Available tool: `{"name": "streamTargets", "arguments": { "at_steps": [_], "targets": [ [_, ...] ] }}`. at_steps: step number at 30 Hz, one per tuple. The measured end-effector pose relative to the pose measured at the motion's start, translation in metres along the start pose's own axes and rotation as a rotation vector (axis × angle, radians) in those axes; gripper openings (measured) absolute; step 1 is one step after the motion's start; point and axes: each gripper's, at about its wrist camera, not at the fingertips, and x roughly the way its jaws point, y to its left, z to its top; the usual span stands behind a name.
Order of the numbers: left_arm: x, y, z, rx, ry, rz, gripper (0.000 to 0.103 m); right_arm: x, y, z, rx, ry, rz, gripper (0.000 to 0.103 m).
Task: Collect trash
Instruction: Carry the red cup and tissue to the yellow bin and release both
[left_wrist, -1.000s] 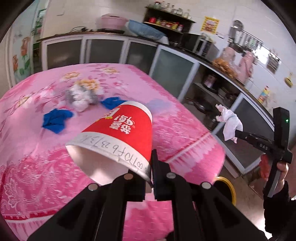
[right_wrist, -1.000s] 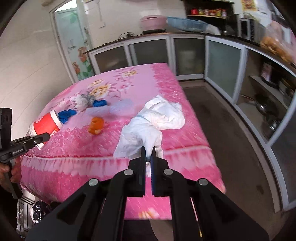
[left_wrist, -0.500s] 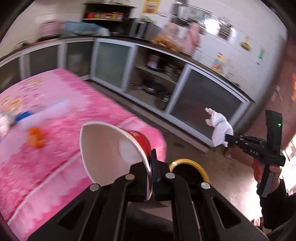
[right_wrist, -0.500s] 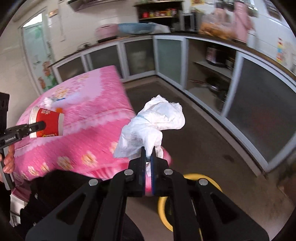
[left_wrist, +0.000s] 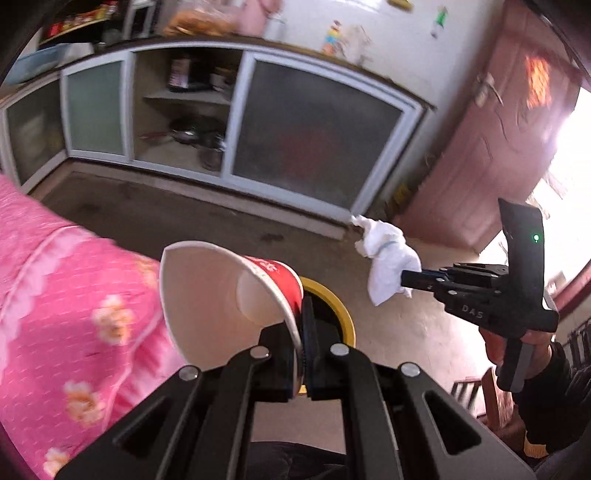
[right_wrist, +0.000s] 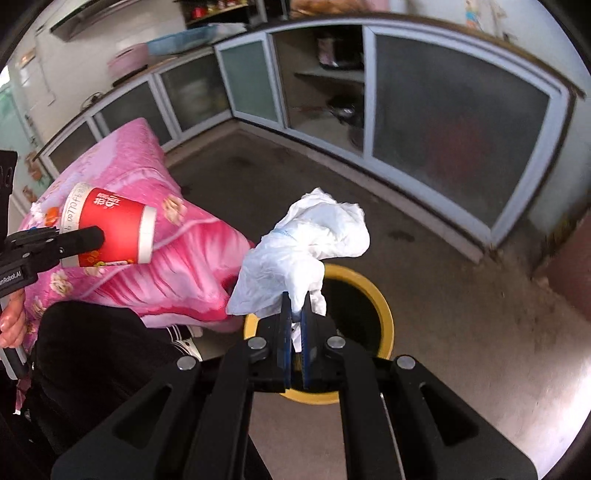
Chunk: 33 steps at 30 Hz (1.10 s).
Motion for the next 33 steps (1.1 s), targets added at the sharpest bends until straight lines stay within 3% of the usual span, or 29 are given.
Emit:
{"name": "streamTargets", "arguments": {
  "at_steps": [13,24,26,28,31,33],
  "targets": [
    [0.096,-0.028,0.017,0.062,0.149,-0.044,0.003,0.066,-0.042,-0.032,0.107,0.183,-0.013,0.004],
    [0.162,-0.017,0.012,0.001,0.267,-0.037,0.005,0.125,-0.040,-0.045,0.102,0.330,0.005,0.005],
    [0.167,-0.013,0.013,-0.023,0.276,-0.047,0.023,0.131,-0.043,-0.049,0.112,0.351,-0.018,0.006],
    [0.168,-0.010,0.014,-0.040,0.264,-0.031,0.060,0.137,-0.050,-0.055,0.123,0.377,-0.040,0.013],
    [0.165,-0.001,0.014,-0.093,0.255,-0.051,0.062,0.138,-0.060,-0.060,0.158,0.385,-0.048,0.036],
    [0.160,0.003,0.013,-0.112,0.250,-0.051,0.063,0.133,-0.066,-0.062,0.172,0.378,-0.060,0.036]
  ]
}}
